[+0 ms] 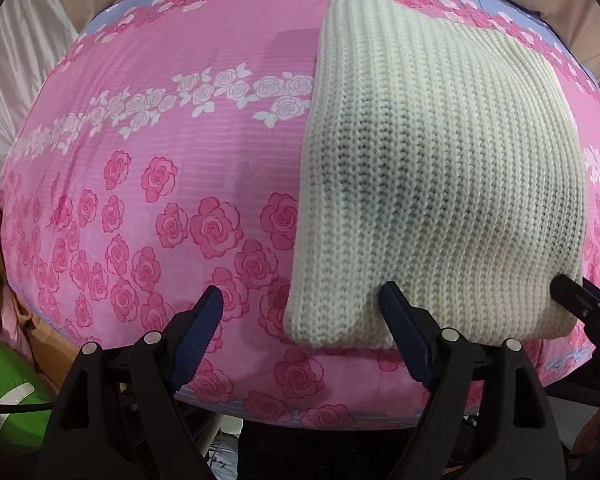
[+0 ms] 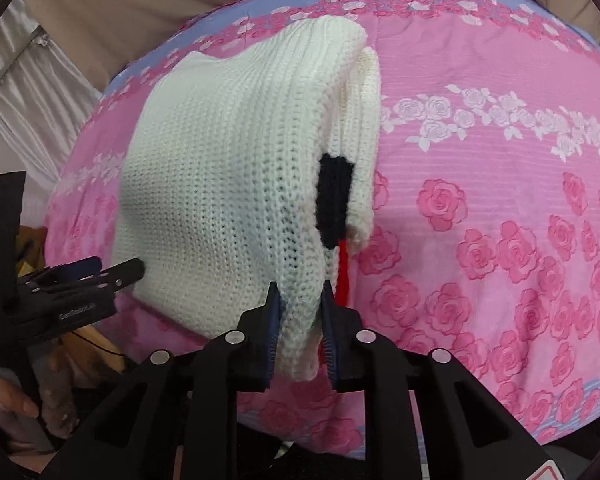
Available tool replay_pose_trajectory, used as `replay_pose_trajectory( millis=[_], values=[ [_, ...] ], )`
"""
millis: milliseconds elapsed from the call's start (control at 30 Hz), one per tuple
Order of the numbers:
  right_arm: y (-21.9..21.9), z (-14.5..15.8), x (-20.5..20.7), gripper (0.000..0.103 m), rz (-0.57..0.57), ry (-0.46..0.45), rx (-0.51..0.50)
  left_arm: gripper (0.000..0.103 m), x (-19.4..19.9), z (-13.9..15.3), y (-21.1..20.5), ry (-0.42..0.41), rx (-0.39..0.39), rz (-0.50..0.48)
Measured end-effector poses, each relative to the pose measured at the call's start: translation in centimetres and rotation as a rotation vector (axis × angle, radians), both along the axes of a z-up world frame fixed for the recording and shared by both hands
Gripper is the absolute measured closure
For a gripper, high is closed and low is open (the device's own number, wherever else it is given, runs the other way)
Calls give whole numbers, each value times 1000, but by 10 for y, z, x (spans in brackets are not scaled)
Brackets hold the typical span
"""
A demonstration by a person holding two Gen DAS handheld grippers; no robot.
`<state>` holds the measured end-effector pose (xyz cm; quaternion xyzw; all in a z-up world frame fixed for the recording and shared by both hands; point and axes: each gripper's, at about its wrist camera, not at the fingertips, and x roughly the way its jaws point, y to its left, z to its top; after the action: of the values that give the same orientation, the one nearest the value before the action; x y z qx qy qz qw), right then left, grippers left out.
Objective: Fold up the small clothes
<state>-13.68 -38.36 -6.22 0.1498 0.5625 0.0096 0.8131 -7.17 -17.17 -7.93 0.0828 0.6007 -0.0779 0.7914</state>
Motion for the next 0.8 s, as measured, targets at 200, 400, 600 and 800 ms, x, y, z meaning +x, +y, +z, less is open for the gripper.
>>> replay_pose_trajectory(
  millis=[200, 400, 600, 800],
  values=[
    [-3, -15, 3, 86, 8, 26, -27, 24, -6, -2, -5, -11, 10, -4],
    [-8, 6, -2, 80, -6, 1, 23, 24, -12, 2, -5, -25, 18, -6],
    [-23, 48, 1, 38, -35, -121, 25, 23, -9, 41, 17, -41, -177, 52],
    [-40, 18, 32, 32, -91, -68, 114, 20, 49, 27, 28, 39, -373, 182]
  ],
)
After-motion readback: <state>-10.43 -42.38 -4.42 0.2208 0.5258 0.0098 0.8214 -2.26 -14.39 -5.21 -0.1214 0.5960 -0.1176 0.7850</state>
